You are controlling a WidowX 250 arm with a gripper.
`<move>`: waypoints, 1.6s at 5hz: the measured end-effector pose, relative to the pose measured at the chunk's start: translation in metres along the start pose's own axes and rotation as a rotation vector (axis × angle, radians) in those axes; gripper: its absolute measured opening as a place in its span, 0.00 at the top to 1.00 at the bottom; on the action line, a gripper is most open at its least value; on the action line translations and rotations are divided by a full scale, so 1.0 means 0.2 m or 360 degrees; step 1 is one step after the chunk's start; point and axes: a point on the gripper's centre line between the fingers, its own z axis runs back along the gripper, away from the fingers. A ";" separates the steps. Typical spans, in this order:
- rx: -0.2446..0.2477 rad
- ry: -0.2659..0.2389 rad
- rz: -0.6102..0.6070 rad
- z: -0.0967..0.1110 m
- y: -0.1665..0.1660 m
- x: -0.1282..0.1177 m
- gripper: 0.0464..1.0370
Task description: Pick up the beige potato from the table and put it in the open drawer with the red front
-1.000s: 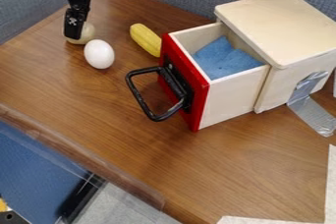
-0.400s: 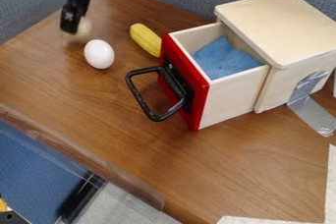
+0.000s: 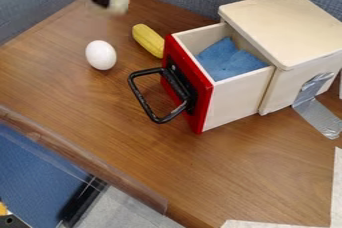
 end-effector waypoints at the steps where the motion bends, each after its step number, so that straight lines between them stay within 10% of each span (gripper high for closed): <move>1: -0.0062 0.0089 -0.0183 0.15 0.01 -0.17 0.20; 4: -0.0104 0.0284 -0.0679 0.35 0.20 -0.69 0.20; 8: -0.0159 0.0214 -0.0971 0.32 0.33 -0.79 0.03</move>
